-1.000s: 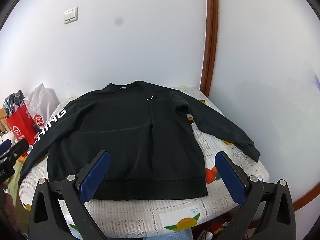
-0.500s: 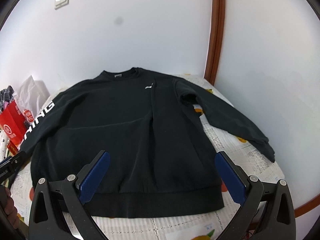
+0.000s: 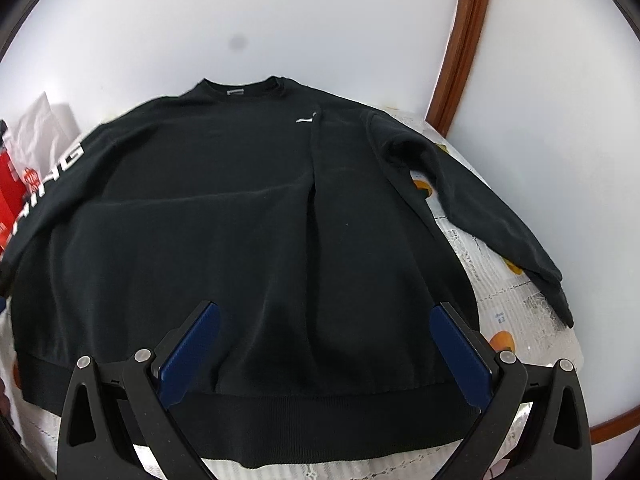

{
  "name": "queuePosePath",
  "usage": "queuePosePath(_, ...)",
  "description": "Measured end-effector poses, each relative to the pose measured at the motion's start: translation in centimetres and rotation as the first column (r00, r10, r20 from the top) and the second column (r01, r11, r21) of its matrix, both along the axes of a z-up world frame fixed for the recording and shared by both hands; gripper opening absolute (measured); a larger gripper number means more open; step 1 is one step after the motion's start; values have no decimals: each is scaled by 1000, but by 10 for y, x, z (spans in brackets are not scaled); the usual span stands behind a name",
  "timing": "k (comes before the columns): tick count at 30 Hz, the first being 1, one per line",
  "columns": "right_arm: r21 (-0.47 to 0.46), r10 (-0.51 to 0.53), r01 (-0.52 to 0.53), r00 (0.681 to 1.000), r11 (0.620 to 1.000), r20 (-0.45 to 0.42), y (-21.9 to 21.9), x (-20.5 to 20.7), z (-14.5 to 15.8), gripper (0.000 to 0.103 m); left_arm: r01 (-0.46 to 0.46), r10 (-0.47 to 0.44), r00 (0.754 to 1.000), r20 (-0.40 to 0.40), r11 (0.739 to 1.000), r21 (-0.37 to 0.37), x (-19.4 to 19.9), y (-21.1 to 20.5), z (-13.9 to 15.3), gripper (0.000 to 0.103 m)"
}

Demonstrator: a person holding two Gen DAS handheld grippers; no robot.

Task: Fold small clothes
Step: 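Grasp the sleeve with white LI-NING text using the left gripper, then fold the held sleeve across the sweatshirt body and open the left gripper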

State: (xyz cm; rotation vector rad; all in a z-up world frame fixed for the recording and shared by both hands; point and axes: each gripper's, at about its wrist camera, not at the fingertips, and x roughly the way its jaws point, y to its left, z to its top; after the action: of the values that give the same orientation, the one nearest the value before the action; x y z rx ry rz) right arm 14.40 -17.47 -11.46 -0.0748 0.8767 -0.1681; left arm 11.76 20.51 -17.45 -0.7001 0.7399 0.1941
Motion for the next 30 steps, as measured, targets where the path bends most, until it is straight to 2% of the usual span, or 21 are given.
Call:
queuePosePath(2, -7, 2, -2, 1000, 1000, -5, 0, 2, -2, 103, -27, 27, 1000, 0, 1000, 0, 9, 4, 0, 79)
queuePosePath(5, -24, 5, -5, 1000, 1000, -13, -2, 5, -6, 103, -76, 76, 997, -26, 997, 21, 19, 9, 0, 66)
queuePosePath(7, -42, 1, -2, 1000, 999, -23, -4, 7, -10, 103, -91, 95, 993, -69, 994, 62, 29, 10, 1, 58)
queuePosePath(9, -36, 7, -8, 999, 999, -35, -11, 10, -14, 103, -89, 99, 990, -104, 992, 90, 35, 11, 3, 33)
queuePosePath(10, -15, 20, -20, 999, 1000, -45, -16, 12, -17, 103, -85, 96, 988, -118, 992, 93, 39, 13, 2, 26)
queuePosePath(11, 6, 29, -28, 998, 1000, -55, -21, 15, -19, 103, -71, 85, 987, -136, 992, 103, 44, 14, 3, 15)
queuePosePath(12, 18, 27, -26, 998, 1000, -63, -27, 16, -22, 103, -62, 78, 987, -141, 991, 118, 46, 14, 4, 11)
queuePosePath(15, 4, 0, 0, 998, 1000, -63, -45, 20, -27, 103, -51, 81, 989, -123, 972, 231, 47, 4, 26, 10)
queuePosePath(18, 28, -16, 17, 998, 999, -57, -62, 22, -30, 103, -39, 73, 994, -86, 938, 344, 53, -10, 59, 9)
queuePosePath(22, 82, -6, 10, 999, 997, -51, -79, 23, -33, 103, -12, 20, 1000, -14, 905, 424, 72, -34, 104, 8)
queuePosePath(27, 73, 7, -6, 1000, 997, -2, -94, 14, -23, 103, 80, -120, 992, 48, 860, 505, 121, -99, 148, 8)
queuePosePath(30, 91, -5, 4, 1000, 996, 18, -110, 6, -17, 103, 176, -233, 972, 39, 823, 541, 151, -151, 154, 8)
